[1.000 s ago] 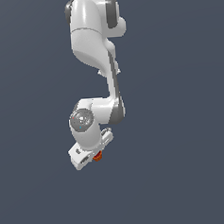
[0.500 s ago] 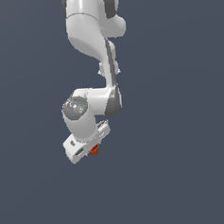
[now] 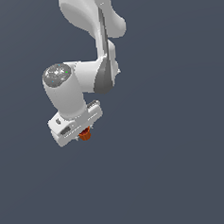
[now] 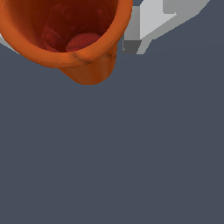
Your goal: Pick up the object and move it to a goal position.
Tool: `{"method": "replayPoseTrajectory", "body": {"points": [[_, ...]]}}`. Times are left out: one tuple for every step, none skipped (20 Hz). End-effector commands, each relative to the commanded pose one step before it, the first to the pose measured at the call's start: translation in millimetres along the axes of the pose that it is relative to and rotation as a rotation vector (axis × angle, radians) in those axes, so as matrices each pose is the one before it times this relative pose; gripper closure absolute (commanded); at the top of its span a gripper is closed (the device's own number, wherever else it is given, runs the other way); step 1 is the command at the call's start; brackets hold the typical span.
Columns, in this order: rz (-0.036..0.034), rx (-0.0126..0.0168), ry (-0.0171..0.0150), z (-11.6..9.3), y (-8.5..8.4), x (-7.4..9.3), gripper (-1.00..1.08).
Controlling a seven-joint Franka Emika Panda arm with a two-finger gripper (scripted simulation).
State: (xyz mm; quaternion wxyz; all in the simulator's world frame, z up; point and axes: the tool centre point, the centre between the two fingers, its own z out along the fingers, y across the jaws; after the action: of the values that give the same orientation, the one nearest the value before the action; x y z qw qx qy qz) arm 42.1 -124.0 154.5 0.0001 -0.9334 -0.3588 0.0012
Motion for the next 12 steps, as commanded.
{"method": "replayPoseTrajectory", "body": {"points": [[-0.00001,-0.00144,0.00061,-25.16,-1.91,-13.78,1.08],[0.00000,0.00000,0.00000,-10.08,-0.73,-5.62,1.08],[0.00000,0.00000,0.00000,-10.27,-0.73,-5.71,1.08],[0.00000,0.00000,0.00000,-10.49,-0.74,-5.81,1.08],[-0.00011,0.00033,0.00060,-10.78,-0.72,-5.98,1.08],[0.00000,0.00000,0.00000,-10.89,-0.75,-5.98,1.08],[0.00000,0.00000,0.00000,-10.90,-0.74,-5.96,1.08],[-0.00011,0.00019,0.00044,-10.97,-0.72,-5.99,1.08],[0.00000,0.00000,0.00000,-10.92,-0.71,-5.92,1.08],[0.00000,0.00000,0.00000,-10.93,-0.70,-5.90,1.08],[-0.00016,0.00026,0.00062,-10.99,-0.66,-5.96,1.08],[0.00000,0.00000,0.00000,-10.89,-0.66,-5.84,1.08]]}}
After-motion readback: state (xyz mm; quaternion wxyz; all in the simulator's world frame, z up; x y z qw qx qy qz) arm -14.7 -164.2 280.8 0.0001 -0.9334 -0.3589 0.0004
